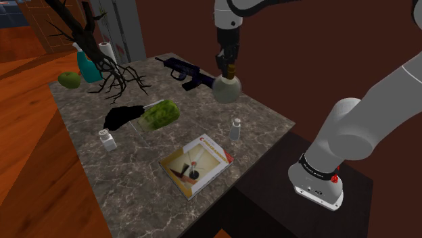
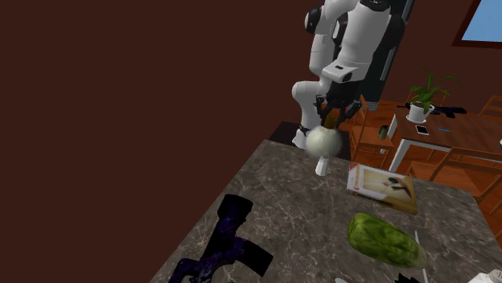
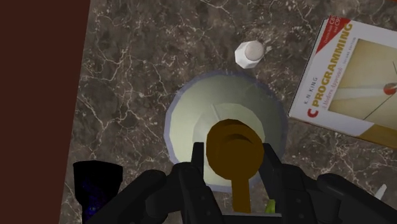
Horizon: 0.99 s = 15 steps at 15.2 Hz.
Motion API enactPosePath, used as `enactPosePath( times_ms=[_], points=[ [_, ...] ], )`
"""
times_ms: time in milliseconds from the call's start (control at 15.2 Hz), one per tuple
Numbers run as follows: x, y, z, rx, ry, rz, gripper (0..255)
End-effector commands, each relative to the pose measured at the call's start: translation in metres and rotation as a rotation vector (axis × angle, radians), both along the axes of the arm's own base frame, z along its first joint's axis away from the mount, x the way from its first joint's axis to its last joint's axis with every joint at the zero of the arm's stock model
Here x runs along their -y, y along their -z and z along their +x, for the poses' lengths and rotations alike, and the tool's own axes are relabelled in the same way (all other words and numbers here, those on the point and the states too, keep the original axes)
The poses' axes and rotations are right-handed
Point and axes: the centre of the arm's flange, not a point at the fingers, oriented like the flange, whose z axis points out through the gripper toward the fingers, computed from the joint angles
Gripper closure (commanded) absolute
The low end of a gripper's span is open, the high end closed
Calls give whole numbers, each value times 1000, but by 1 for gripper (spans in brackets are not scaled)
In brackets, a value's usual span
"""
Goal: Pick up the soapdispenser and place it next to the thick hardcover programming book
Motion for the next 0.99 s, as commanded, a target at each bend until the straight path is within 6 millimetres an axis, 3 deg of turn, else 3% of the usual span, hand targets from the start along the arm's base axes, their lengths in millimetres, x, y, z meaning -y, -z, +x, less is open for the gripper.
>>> enactPosePath(
  times_ms=[0, 924],
  points=[
    [1, 10, 0, 1, 0, 0, 255],
    [1, 84, 0, 1, 0, 0, 255]
  ],
)
